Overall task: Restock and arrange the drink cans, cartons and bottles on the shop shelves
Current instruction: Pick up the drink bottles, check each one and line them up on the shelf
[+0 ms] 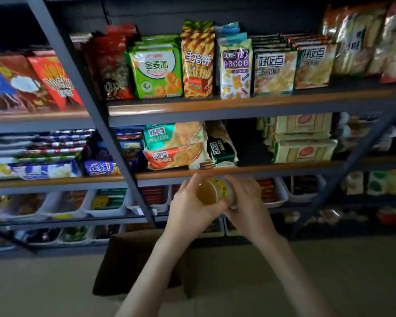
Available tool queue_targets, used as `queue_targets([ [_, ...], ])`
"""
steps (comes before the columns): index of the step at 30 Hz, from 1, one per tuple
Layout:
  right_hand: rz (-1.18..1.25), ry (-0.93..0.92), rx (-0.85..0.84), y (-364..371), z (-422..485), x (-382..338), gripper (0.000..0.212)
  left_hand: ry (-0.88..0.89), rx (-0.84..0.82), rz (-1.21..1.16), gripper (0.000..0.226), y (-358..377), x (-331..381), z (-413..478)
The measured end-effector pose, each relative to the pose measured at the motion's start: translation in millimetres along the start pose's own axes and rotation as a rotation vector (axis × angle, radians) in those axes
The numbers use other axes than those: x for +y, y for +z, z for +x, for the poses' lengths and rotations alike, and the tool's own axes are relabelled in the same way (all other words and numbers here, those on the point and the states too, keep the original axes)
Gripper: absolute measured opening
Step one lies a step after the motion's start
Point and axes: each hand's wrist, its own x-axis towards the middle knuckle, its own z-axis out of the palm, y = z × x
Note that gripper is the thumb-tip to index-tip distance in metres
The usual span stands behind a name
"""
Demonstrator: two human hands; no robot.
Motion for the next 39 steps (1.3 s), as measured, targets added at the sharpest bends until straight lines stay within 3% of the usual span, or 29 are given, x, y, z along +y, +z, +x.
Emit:
queue_targets([
  [3,0.351,0.288,-0.007,0.9,2.5,-22.1,0.041,0.023,-0.086,-0.185,0.046,-18.6,1.5,-1.6],
  [6,0.831,0.578,0.005,6.7,2.8,-32.5,0.044,0.046,-0.181,-0.269,0.045,-30.3,-9.2,-3.4],
  [9,1.122,0.69,0.113,13.0,5.9,-39.9,0.036,0.038,-0.219,-0.1,0.063,-32.4,-33.7,-9.1],
  [11,1.278,0.76,0.159,14.7,11.2,-42.1,0.047,0.012,-0.222,-0.028,0.069,-30.4,-47.3,-12.5],
  [14,1.417,0.856,0.193,14.6,17.8,-43.2,0.062,0.026,-0.181,-0.071,0.067,-24.4,-55.8,-13.9],
  [17,1.457,0.876,0.158,12.7,17.6,-41.7,0.061,0.051,-0.065,-0.093,0.06,-18.8,-57.3,-12.7],
  [19,1.4,0.832,0.065,8.4,18.4,-42.3,0.053,0.066,0.005,-0.103,0.058,-16.3,-56.7,-12.6],
  [21,1.111,0.779,-0.002,4.2,19.8,-42.1,0.054,0.054,0.061,-0.119,0.057,-14.4,-57.2,-12.0],
  [23,0.616,0.666,0.057,2.7,19.9,-33.8,0.091,0.034,0.105,-0.11,0.058,-14.4,-59.3,-9.1],
  [25,0.189,0.345,0.1,4.6,17.6,-21.8,0.111,0.029,0.127,-0.1,0.059,-17.3,-60.9,-4.3],
  [27,-0.107,0.01,0.018,10.7,16.6,-13.7,0.103,0.035,0.118,-0.112,0.057,-21.6,-59.8,-0.4],
  [29,-0.291,-0.204,-0.071,18.7,17.9,-15.8,0.098,0.061,0.098,-0.122,0.054,-25.9,-55.6,1.4],
  [35,-0.369,-0.332,0.053,25.6,27.4,-21.9,0.084,0.128,0.044,-0.141,0.056,-35.1,-44.2,0.7],
  [39,-0.157,-0.291,0.1,22.2,30.7,-23.2,0.065,0.052,-0.057,-0.164,0.05,-54.8,-33.3,7.4],
])
